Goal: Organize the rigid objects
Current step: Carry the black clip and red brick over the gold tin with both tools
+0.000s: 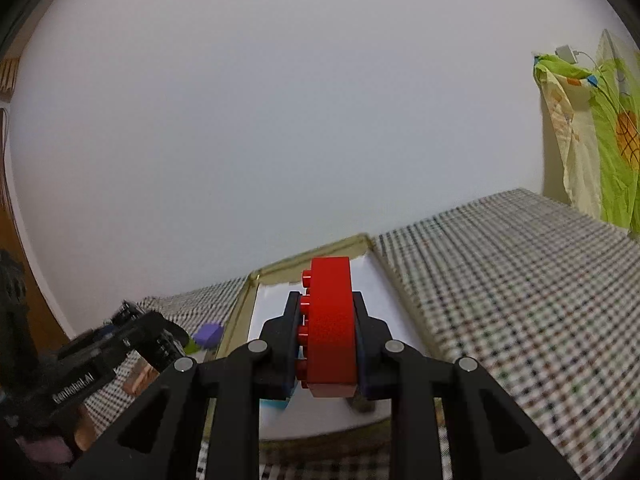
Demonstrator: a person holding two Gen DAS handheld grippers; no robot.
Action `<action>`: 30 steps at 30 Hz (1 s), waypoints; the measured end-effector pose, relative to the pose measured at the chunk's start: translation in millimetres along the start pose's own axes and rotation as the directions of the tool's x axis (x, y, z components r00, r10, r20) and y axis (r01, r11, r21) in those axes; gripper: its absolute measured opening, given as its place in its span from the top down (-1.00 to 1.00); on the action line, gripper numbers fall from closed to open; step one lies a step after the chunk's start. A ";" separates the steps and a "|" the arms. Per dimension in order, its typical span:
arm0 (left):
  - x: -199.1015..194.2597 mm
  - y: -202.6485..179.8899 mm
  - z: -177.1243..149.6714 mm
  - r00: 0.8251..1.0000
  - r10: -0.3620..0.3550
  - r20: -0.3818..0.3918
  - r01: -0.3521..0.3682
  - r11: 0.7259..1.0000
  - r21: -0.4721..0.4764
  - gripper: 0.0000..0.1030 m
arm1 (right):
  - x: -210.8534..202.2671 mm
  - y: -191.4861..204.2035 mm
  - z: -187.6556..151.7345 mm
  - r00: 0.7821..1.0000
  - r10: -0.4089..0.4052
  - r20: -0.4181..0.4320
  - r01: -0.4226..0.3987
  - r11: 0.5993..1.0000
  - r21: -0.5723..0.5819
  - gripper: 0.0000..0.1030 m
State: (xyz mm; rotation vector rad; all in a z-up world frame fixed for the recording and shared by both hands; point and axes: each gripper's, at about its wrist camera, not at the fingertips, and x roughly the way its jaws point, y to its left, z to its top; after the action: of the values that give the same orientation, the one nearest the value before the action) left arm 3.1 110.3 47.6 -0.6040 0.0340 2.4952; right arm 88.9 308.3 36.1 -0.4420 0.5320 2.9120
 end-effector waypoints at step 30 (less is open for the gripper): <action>82.4 -47.7 5.4 0.994 0.025 -0.108 -0.032 0.998 -0.063 0.22 | 86.0 -18.3 15.0 0.985 -0.084 -0.149 0.060 0.986 -0.154 0.52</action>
State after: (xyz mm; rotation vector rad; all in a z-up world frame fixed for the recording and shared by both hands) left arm -34.6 194.2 22.1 -0.7696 0.0026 2.4967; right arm 7.2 338.5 16.7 -0.6967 0.3099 2.8736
